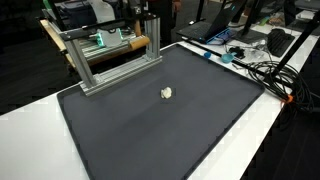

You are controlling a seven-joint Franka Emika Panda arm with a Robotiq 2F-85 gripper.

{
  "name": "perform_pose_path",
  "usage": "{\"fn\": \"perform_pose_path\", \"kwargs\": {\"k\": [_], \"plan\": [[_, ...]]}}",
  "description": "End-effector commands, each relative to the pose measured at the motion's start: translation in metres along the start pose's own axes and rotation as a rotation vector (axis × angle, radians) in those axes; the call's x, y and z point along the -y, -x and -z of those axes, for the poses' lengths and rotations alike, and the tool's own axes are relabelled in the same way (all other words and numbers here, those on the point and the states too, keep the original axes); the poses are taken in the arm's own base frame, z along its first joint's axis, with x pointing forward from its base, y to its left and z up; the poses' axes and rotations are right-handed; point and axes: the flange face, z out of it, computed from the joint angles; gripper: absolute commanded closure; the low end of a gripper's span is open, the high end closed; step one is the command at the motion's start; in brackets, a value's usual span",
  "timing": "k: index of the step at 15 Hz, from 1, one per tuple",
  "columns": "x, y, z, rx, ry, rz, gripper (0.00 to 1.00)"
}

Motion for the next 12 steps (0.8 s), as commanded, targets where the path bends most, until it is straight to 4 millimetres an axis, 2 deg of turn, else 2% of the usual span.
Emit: {"fn": "perform_pose_path", "kwargs": {"k": [1,5,11,12], "plan": [[0.0060,0.0018,0.0013,0.008,0.021,-0.016,0.09],[0.0092,0.0030,-0.0018,0.026,0.030,-0.073,0.05],[0.0134,0.0009,-0.0060,0.025,0.050,-0.147,0.15],[0.0142,0.0007,-0.0066,0.025,0.054,-0.156,0.22]]}}
